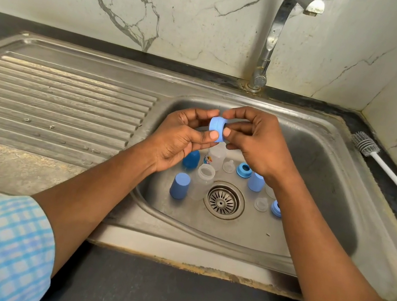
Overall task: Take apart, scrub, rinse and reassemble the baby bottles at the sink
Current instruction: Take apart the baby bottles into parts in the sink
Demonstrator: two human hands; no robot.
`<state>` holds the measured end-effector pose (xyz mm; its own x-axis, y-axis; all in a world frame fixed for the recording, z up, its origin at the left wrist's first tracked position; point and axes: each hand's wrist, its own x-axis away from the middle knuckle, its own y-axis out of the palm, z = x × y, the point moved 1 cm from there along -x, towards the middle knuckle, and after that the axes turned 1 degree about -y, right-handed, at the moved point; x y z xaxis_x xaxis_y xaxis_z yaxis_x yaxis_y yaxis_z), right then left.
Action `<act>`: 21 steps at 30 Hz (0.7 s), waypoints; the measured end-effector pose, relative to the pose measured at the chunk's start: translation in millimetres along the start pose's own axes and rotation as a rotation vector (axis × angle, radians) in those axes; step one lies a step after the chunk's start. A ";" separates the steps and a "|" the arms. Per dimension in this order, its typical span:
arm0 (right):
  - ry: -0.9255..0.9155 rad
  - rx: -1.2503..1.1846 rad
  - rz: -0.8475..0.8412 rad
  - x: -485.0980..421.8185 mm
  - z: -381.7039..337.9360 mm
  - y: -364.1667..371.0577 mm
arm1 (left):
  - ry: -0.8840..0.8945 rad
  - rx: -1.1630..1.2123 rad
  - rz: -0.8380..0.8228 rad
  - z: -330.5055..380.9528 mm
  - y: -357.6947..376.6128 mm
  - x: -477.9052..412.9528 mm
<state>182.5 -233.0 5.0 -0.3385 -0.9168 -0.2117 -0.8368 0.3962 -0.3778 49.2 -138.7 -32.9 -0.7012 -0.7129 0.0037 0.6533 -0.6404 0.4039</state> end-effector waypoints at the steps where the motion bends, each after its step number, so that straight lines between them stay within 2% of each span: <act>1: 0.001 0.008 -0.020 -0.1 0.6 0.2 | -0.002 -0.007 -0.001 -0.1 -0.1 -0.1; 3: -0.003 0.014 -0.025 -1.1 1.0 -0.1 | -0.006 -0.005 0.009 -0.1 -0.4 -0.5; 10: -0.002 0.008 0.142 -5.3 4.5 -7.0 | -0.034 -0.002 0.006 1.4 2.0 -1.9; 18: 0.057 0.024 -0.042 -1.8 2.9 -6.6 | -0.075 -0.032 0.050 -1.9 -0.4 -2.5; 21: 0.095 -0.010 -0.062 -1.8 3.8 -10.3 | -0.114 -0.070 0.041 -2.1 -1.0 -2.1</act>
<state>193.3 -235.3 5.9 -0.3248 -0.9403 -0.1020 -0.8614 0.3386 -0.3785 50.7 -137.1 -35.2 -0.6986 -0.7047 0.1242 0.6978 -0.6326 0.3360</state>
